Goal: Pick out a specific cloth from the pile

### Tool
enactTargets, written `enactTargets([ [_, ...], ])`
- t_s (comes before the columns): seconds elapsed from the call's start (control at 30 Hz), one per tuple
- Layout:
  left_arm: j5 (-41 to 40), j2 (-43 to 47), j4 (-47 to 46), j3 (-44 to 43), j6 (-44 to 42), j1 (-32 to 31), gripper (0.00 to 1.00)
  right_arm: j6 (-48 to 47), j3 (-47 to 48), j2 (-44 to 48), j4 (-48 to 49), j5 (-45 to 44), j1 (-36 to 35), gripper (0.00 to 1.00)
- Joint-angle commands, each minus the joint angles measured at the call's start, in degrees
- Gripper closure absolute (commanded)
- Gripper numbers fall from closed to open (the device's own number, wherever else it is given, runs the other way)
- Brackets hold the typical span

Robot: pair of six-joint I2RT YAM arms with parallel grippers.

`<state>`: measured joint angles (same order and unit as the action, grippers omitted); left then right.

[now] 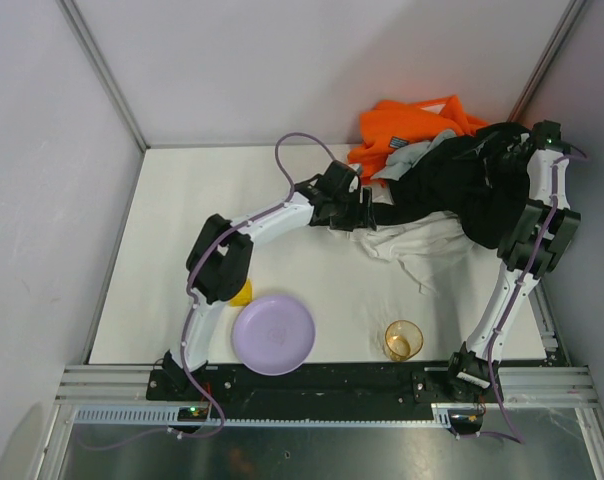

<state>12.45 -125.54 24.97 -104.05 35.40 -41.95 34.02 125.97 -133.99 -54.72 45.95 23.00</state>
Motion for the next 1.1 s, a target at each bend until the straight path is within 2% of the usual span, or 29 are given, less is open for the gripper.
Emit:
enactTargets([
  [0.0, -1.36, 2.7, 2.47, -1.78, -4.6, -0.46, 0.2, -1.59, -0.36, 2.65, 5.19, -3.07, 1.59, 0.08],
  [0.23, 1.66, -2.85, 4.86, -9.55, -8.6, -2.59, 0.02, -1.74, -0.97, 2.89, 5.11, -3.11, 1.44, 0.08],
  [0.47, 6.79, -10.72, 6.08, -16.9, -11.22, -3.8, 0.0, -2.14, -1.33, 3.02, 4.8, -3.45, 1.34, 0.08],
  [0.83, 5.41, -11.37, 6.07, -13.01, -16.75, -5.42, 0.02, -2.43, -1.74, 2.99, 4.45, -3.47, 0.56, 0.08],
  [0.9, 5.49, -11.87, 6.12, -12.88, -16.85, -5.66, 0.07, -2.5, -1.99, 3.07, 4.45, -3.5, 0.35, 0.08],
  [0.97, 5.9, -12.24, 6.07, -12.57, -16.79, -5.72, 0.18, -2.54, -2.17, 3.11, 4.51, -3.5, 0.17, 0.08],
  [1.07, 6.74, -12.22, 6.11, -12.35, -16.79, -5.7, 0.54, -2.55, -2.29, 3.11, 4.53, -3.44, -0.07, 0.08],
])
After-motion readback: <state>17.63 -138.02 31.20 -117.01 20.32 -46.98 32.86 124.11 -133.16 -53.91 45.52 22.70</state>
